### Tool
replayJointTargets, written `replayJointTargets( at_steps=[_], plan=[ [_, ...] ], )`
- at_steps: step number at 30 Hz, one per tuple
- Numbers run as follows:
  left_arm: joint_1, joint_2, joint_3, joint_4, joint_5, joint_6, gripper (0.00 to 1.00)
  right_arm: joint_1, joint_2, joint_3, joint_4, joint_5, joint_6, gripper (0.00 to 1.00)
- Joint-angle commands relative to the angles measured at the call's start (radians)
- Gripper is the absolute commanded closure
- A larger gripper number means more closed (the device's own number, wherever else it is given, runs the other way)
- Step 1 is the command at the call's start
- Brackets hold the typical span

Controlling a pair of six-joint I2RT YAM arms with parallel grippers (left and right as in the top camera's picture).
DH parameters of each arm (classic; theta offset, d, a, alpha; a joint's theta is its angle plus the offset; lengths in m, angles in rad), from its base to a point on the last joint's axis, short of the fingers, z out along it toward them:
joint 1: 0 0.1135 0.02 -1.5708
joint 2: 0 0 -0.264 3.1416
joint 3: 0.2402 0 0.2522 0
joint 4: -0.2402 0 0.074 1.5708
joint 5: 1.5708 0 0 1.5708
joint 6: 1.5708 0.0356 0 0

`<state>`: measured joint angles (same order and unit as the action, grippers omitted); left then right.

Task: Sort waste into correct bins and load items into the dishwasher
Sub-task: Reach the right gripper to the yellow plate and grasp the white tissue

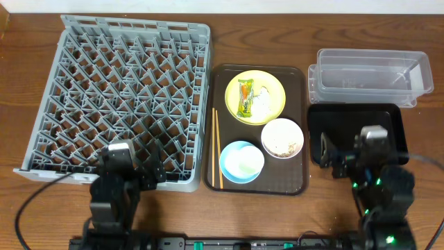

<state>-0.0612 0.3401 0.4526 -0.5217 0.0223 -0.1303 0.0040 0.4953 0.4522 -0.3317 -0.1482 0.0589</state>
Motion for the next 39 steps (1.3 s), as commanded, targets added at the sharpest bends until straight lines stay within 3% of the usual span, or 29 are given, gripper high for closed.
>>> replayJointTargets(
  at_steps=[1,8,12,17,19,24,27,31,39],
  plan=[
    [-0.003,0.126,0.138,-0.090,-0.008,-0.002,0.04,0.010,0.185,0.182,-0.088,-0.063,0.014,0.01],
    [-0.003,0.376,0.401,-0.343,-0.008,-0.002,0.04,0.011,0.570,0.609,-0.460,-0.133,0.014,0.01],
    [-0.003,0.459,0.460,-0.399,-0.008,-0.002,0.04,0.010,0.731,0.814,-0.605,-0.163,0.019,0.01],
    [-0.003,0.488,0.462,-0.398,-0.008,-0.002,0.04,0.012,0.802,0.877,-0.485,-0.409,0.039,0.02],
    [-0.003,0.488,0.462,-0.398,-0.008,-0.002,0.04,0.027,0.814,0.877,-0.426,-0.414,0.044,0.15],
    [-0.003,0.488,0.462,-0.397,-0.008,-0.002,0.04,0.208,0.894,0.877,-0.378,-0.076,0.102,0.11],
    [-0.003,0.488,0.462,-0.397,-0.008,-0.002,0.04,0.299,0.962,0.877,-0.357,0.058,0.105,0.20],
    [-0.003,0.488,0.462,-0.397,-0.008,-0.002,0.04,0.388,1.079,0.877,-0.325,0.198,0.146,0.22],
    [-0.003,0.488,0.462,-0.398,-0.008,-0.002,0.04,0.423,1.299,0.877,-0.267,0.221,0.291,0.23]
  ],
)
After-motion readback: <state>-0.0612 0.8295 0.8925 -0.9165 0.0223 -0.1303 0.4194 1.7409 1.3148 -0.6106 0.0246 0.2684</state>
